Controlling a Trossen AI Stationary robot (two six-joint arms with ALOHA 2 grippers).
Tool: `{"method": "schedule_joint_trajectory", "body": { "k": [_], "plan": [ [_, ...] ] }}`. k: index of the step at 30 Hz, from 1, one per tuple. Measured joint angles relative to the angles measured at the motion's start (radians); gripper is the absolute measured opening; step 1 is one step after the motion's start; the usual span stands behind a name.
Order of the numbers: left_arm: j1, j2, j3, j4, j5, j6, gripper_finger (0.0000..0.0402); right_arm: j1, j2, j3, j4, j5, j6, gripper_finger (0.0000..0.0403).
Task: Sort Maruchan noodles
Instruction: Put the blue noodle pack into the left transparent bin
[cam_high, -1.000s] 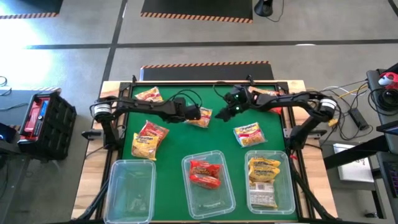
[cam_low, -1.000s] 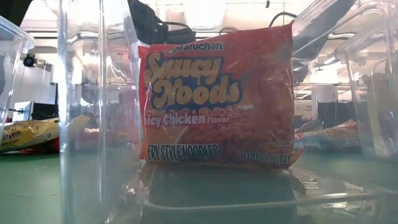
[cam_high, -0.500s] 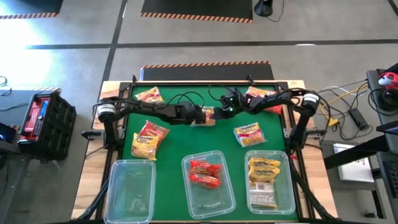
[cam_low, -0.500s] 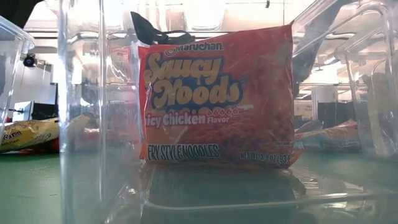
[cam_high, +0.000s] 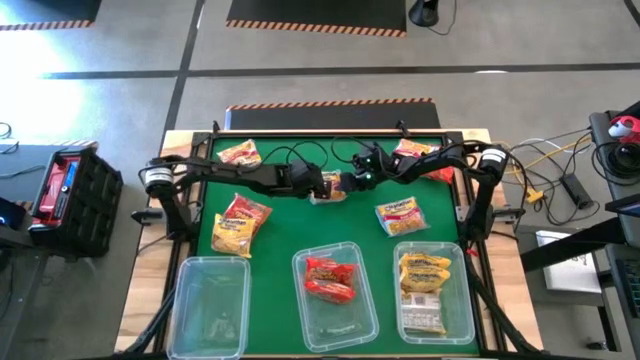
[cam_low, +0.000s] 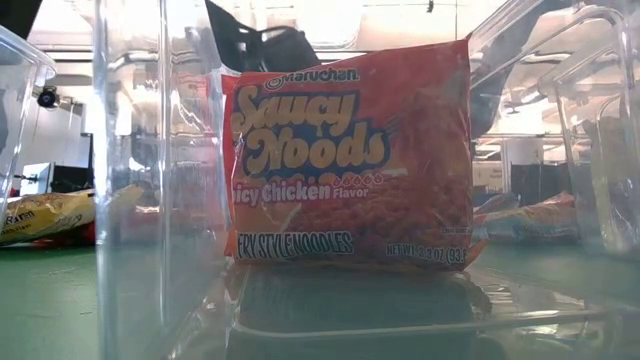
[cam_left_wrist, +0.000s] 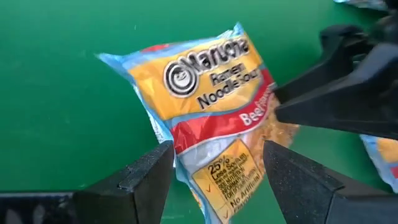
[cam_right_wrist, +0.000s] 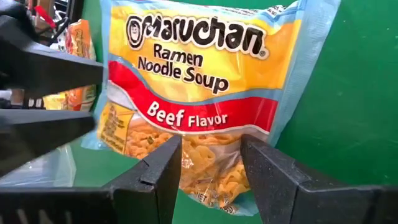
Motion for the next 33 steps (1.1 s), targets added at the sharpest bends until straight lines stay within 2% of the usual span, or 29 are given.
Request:
{"method": "schedule_joint_trajectory", "body": {
  "k": [10, 16, 33],
  "plan": [
    [0.001, -0.062, -0.003, -0.13, -0.011, 0.0, 0.0231, 0.0, 0.004, 0.0, -0.044, 0.037, -0.04, 0.016],
    [0.001, -0.053, -0.044, -0.081, -0.01, -0.044, 0.0231, 0.0, 0.005, 0.0, -0.085, 0.06, -0.075, 0.016],
    [0.012, -0.028, -0.374, 0.573, -0.01, -0.21, 0.0231, -0.002, 0.006, -0.003, -0.113, 0.075, -0.108, 0.016]
  ]
}}
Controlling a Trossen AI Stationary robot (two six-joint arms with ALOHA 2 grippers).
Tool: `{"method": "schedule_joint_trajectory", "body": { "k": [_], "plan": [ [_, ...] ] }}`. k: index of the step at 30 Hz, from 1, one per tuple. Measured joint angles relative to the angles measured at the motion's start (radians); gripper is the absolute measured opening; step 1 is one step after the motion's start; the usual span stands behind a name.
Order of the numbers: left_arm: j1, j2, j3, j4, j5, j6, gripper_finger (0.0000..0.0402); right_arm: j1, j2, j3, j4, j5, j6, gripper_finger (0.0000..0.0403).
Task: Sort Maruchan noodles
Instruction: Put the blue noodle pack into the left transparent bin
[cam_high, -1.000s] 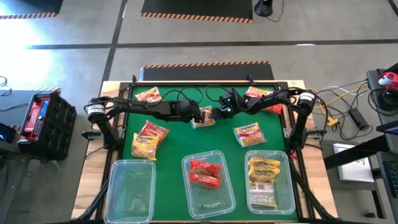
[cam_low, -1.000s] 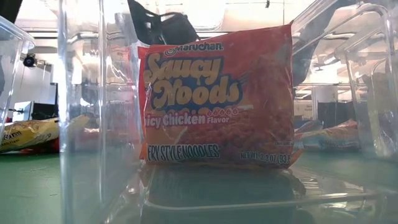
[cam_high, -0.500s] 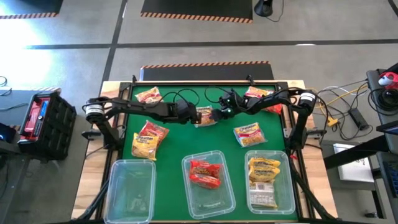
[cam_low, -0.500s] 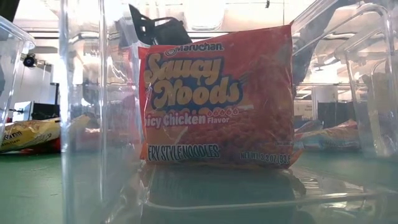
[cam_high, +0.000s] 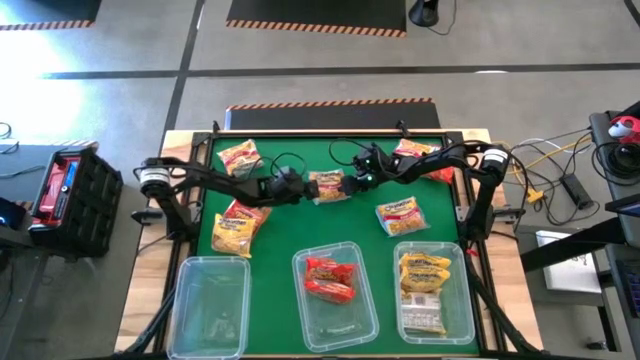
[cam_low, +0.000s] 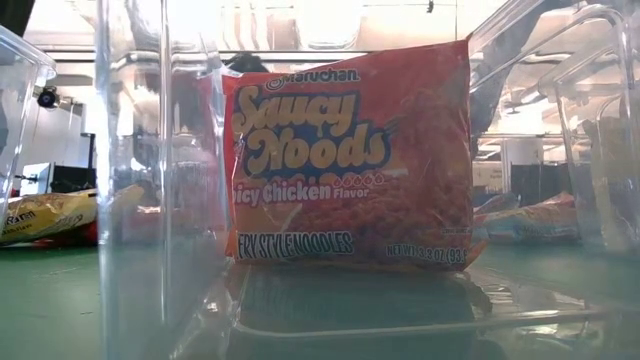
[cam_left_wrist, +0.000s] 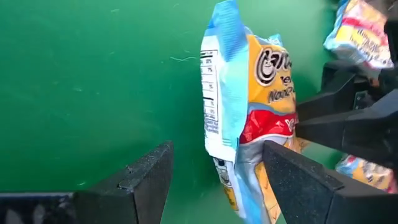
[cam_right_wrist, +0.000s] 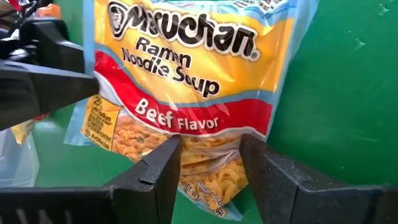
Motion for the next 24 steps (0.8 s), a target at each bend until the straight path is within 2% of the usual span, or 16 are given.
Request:
{"method": "schedule_joint_trajectory", "body": {
  "k": [3, 7, 20, 24],
  "plan": [
    [0.001, 0.035, -0.017, 0.125, 0.004, -0.003, 0.0231, 0.0, 0.0, -0.001, -0.002, 0.0, -0.004, 0.016],
    [0.001, 0.083, -0.012, 0.212, 0.01, 0.002, 0.0231, 0.0, 0.0, -0.001, -0.003, 0.001, -0.006, 0.016],
    [0.002, 0.169, 0.067, 0.259, 0.06, 0.066, 0.0231, -0.002, 0.0, -0.001, -0.01, -0.026, -0.032, 0.016],
    [0.002, 0.167, 0.065, 0.261, 0.065, 0.071, 0.0214, -0.002, -0.011, -0.002, -0.013, -0.05, -0.054, 0.016]
  ]
}}
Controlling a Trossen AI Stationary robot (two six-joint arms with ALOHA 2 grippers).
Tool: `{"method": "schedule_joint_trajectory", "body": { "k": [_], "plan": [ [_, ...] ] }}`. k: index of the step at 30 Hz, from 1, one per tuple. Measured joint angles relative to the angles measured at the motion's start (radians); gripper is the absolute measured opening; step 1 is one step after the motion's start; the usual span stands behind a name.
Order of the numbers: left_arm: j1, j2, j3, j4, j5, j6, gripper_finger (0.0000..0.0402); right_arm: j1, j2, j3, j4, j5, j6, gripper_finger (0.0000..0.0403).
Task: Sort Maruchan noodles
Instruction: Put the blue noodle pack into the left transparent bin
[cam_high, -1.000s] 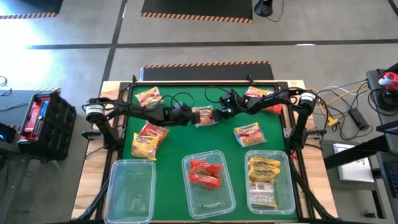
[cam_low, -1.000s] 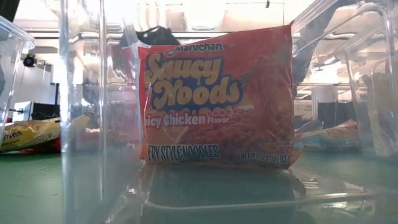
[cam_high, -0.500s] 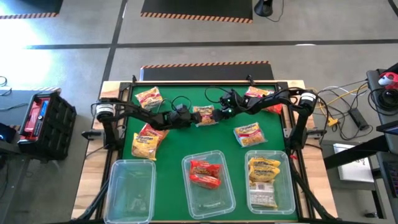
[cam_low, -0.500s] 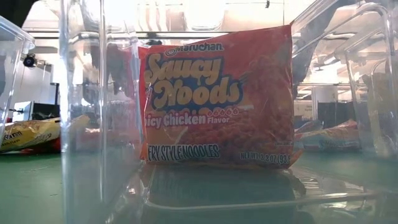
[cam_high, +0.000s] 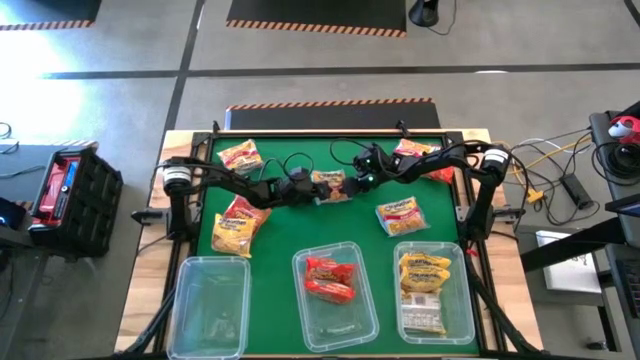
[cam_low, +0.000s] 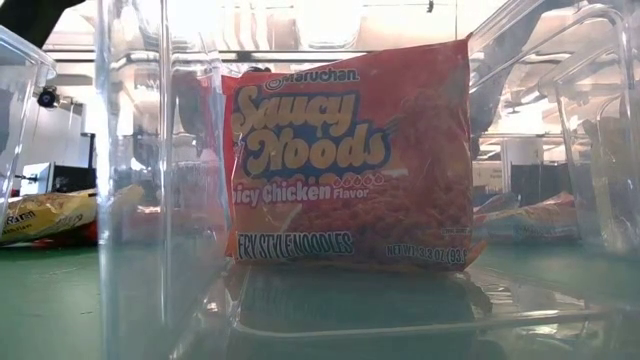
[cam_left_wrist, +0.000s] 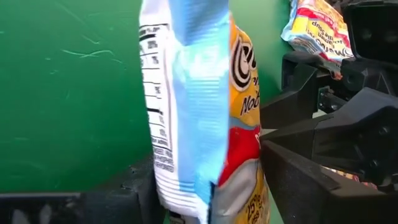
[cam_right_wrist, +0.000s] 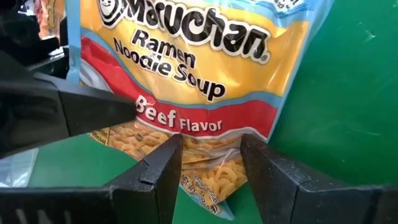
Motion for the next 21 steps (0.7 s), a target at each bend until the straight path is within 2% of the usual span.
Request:
{"method": "schedule_joint_trajectory", "body": {
  "k": [9, 14, 18, 21],
  "plan": [
    [0.0, -0.007, 0.001, 0.024, 0.048, 0.014, 0.012, -0.017, -0.105, -0.007, -0.026, -0.03, -0.065, 0.016],
    [0.001, -0.024, 0.0, 0.006, 0.052, 0.055, 0.0124, -0.058, -0.215, -0.005, -0.127, -0.085, -0.106, 0.016],
    [0.008, -0.052, -0.002, -0.003, 0.052, 0.137, 0.0134, -0.091, -0.31, -0.004, -0.208, -0.099, -0.156, 0.016],
    [0.016, -0.075, -0.002, 0.005, 0.051, 0.217, 0.0128, -0.103, -0.365, -0.003, -0.253, -0.151, -0.17, 0.016]
  ]
}}
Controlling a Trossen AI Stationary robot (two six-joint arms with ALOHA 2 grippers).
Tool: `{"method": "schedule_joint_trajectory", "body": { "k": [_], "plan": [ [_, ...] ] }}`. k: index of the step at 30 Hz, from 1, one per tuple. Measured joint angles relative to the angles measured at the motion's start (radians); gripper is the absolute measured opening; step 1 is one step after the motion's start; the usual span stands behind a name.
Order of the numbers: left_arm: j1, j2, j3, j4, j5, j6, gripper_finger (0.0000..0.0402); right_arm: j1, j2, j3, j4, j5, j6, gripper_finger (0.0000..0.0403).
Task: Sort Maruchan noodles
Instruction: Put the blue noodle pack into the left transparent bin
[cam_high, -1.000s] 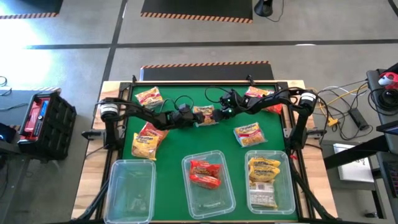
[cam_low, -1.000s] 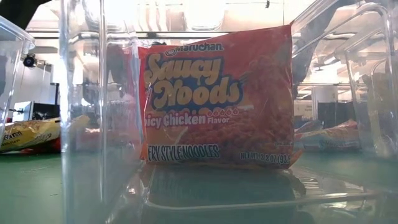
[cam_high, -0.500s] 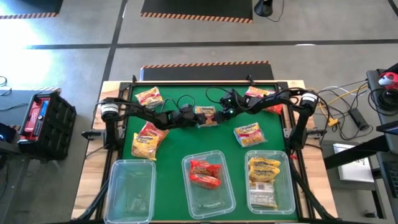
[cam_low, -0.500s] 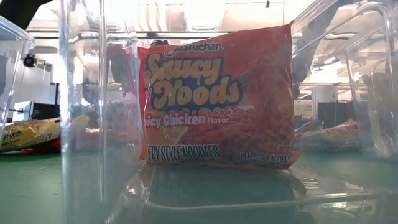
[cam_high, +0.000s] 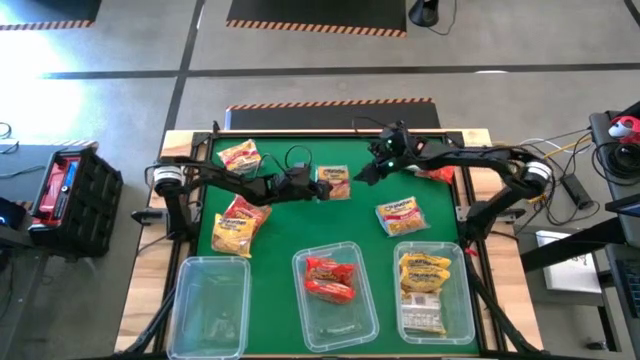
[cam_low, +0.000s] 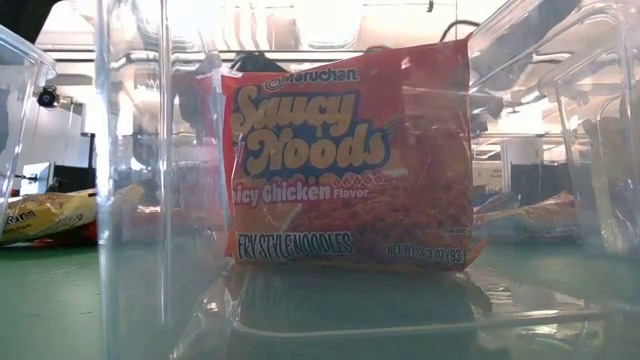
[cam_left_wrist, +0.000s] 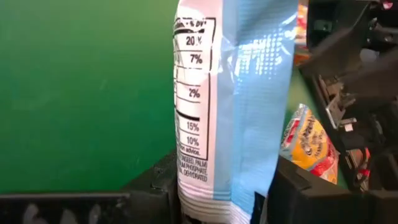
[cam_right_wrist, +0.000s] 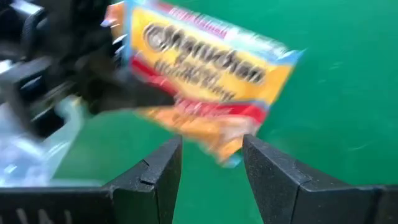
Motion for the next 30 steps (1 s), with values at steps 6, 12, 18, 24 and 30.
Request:
{"method": "schedule_joint_trajectory", "body": {
  "k": [6, 12, 18, 24, 30],
  "plan": [
    [0.004, -0.063, 0.0, 0.01, 0.064, 0.2, 0.0119, -0.006, -0.095, 0.001, -0.018, -0.136, -0.074, 0.016],
    [0.002, -0.132, 0.0, 0.008, 0.13, 0.402, 0.0121, -0.005, -0.174, 0.002, -0.038, -0.163, -0.229, 0.016],
    [0.004, -0.229, 0.0, -0.032, 0.125, 0.534, 0.0122, -0.006, -0.23, 0.003, -0.086, -0.065, -0.263, 0.016],
    [0.005, -0.326, 0.0, -0.057, 0.119, 0.582, 0.0122, -0.01, -0.25, 0.003, -0.107, -0.061, -0.315, 0.0177],
    [-0.004, -0.381, 0.001, -0.044, 0.126, 0.625, 0.0122, -0.007, -0.25, 0.003, -0.065, -0.062, -0.468, 0.0217]
  ]
}}
